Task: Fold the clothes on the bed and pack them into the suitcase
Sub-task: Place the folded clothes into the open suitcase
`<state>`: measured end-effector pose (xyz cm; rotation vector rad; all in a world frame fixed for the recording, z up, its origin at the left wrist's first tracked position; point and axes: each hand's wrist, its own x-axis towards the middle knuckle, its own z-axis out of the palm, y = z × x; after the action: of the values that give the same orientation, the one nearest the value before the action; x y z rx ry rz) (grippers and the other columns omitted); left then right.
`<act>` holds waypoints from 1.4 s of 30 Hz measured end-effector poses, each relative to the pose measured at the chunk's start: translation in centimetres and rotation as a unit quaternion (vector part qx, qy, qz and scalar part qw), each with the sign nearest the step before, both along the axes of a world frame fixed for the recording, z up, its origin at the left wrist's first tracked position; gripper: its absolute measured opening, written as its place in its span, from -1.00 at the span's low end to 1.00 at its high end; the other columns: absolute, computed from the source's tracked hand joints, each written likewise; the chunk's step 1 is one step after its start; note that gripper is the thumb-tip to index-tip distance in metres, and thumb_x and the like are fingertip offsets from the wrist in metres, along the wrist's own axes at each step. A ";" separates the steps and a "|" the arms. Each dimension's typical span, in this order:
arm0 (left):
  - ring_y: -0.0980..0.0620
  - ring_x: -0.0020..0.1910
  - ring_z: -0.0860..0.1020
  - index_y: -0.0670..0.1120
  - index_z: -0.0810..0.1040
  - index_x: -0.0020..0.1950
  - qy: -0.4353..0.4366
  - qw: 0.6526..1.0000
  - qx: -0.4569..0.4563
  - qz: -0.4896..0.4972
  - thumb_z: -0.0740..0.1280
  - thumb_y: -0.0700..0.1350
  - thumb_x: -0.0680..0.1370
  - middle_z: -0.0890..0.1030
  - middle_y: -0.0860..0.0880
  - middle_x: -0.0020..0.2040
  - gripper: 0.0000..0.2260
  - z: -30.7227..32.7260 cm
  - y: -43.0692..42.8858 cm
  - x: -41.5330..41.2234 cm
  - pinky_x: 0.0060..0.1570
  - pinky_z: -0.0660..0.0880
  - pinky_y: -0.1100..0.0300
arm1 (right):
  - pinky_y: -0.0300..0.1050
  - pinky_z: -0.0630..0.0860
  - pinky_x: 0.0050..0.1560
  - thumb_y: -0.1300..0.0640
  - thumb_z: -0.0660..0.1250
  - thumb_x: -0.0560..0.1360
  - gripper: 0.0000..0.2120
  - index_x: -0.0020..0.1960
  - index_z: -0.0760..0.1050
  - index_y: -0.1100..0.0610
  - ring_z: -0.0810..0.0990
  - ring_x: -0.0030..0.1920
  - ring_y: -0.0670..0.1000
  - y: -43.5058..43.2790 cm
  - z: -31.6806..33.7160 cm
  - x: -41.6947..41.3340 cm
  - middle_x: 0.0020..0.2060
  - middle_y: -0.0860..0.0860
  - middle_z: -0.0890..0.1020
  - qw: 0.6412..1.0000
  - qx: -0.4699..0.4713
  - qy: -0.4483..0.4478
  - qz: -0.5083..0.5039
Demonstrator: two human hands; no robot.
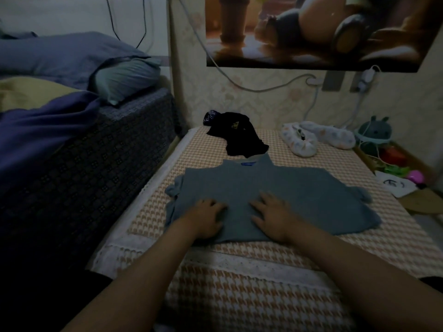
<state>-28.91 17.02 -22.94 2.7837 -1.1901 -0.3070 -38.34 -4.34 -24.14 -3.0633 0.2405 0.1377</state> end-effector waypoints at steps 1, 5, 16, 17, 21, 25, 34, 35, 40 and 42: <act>-0.16 0.43 0.20 0.10 0.18 0.50 0.017 0.999 0.036 0.014 0.19 0.15 0.57 0.21 -0.09 0.46 -0.49 0.0 -0.6 0.2 0.37 0.26 -0.13 | 0.22 -0.03 0.50 -0.28 -0.01 0.60 -0.41 0.56 0.00 -0.14 -0.05 0.56 0.08 -1.1 -0.3 -0.4 0.58 0.02 -0.05 0.999 -0.003 0.028 -0.028; -0.14 0.30 0.34 0.00 0.33 0.38 -0.016 0.997 0.072 0.020 0.24 0.16 0.51 0.36 -0.12 0.32 -0.51 1.4 -4.3 0.3 0.26 0.34 -0.04 | 0.17 -0.05 0.53 -0.37 -0.04 0.56 -0.33 0.58 -0.07 -0.11 -0.08 0.57 0.06 -5.7 -0.3 -2.1 0.58 0.00 -0.10 0.994 0.047 0.067 -0.074; -0.11 0.48 0.19 0.14 0.22 0.50 0.015 0.992 -0.034 -0.124 0.11 0.24 0.60 0.21 -0.04 0.51 -0.52 -2.1 -21.6 -4.5 0.44 0.17 -0.11 | -0.08 0.36 0.30 -0.07 0.10 0.64 -0.63 0.39 0.42 0.00 0.45 0.31 0.05 -20.9 -0.1 -8.0 0.38 0.03 0.46 0.980 0.112 -0.061 -0.153; -0.12 0.38 0.31 0.10 0.34 0.42 -0.008 0.991 -0.045 -0.122 0.13 0.22 0.60 0.33 -0.08 0.42 -0.57 -1.9 -23.0 -4.7 0.38 0.27 -0.07 | -0.10 0.45 0.17 -0.01 0.13 0.63 -0.70 0.26 0.53 0.04 0.54 0.17 0.05 -22.0 0.1 -7.9 0.25 0.05 0.57 0.968 0.130 -0.132 -0.169; -0.08 -0.01 0.52 -0.12 0.54 0.01 -0.011 0.983 -0.135 -0.124 0.18 0.02 0.62 0.58 -0.13 0.06 -0.75 -0.6 -28.6 -4.4 0.04 0.49 0.04 | -0.04 0.48 0.08 0.05 0.15 0.60 -0.68 0.23 0.55 0.13 0.55 0.13 0.15 -26.5 0.3 -7.8 0.16 0.13 0.60 0.928 0.087 -0.242 -0.268; -0.08 0.12 0.51 -0.08 0.52 0.15 -0.004 0.972 -0.160 -0.171 0.18 -0.11 0.61 0.56 -0.10 0.17 -0.81 -0.5 -33.5 -3.4 0.14 0.46 0.03 | 0.07 0.47 0.17 -0.33 0.12 0.33 -0.39 0.31 0.47 -0.14 0.46 0.23 0.22 -29.2 -0.2 -7.6 0.29 0.12 0.50 0.933 0.150 -0.106 -0.310; -0.09 0.12 0.50 -0.03 0.54 0.24 -0.005 0.967 -0.083 -0.240 0.13 -0.16 0.57 0.57 -0.11 0.21 -0.69 -1.3 -40.5 -0.1 0.17 0.44 -0.04 | -0.03 0.52 -0.06 0.01 0.39 0.48 -0.86 -0.26 0.61 -0.12 0.58 -0.12 -0.04 -31.2 -1.5 -5.9 -0.23 -0.14 0.62 0.896 0.322 -0.235 -0.196; -0.08 0.08 0.50 -0.05 0.56 0.17 0.002 0.969 -0.087 -0.232 0.13 -0.18 0.55 0.58 -0.12 0.17 -0.72 -1.0 -41.0 0.2 0.14 0.45 -0.01 | -0.08 0.52 -0.16 0.02 0.37 0.51 -0.76 -0.34 0.58 -0.08 0.59 -0.23 -0.05 -31.4 -1.3 -5.8 -0.34 -0.11 0.61 0.877 0.355 -0.255 -0.200; -0.03 0.01 0.51 0.00 0.52 -0.06 0.004 0.965 -0.147 -0.218 0.18 -0.13 0.52 0.59 -0.03 0.05 -0.87 0.9 -41.9 1.2 0.05 0.47 0.05 | -0.09 0.30 -0.35 -0.02 0.29 0.57 -0.60 -0.33 0.38 0.20 0.46 -0.35 0.00 -32.0 -1.1 -4.5 -0.39 0.13 0.50 0.842 0.305 -0.351 -0.274; 0.00 0.04 0.52 0.05 0.56 0.01 0.012 0.965 -0.145 -0.217 0.16 -0.04 0.57 0.60 0.03 0.08 -0.82 1.1 -42.2 1.3 0.08 0.47 0.06 | -0.08 0.35 -0.32 -0.03 0.32 0.55 -0.64 -0.28 0.42 0.20 0.49 -0.30 0.01 -32.1 -1.5 -4.0 -0.36 0.05 0.51 0.836 0.277 -0.362 -0.306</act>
<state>-27.58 -25.22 -21.86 2.2495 -1.6817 -0.1782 -42.38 -36.42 -25.62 -2.1161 0.8971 -0.8094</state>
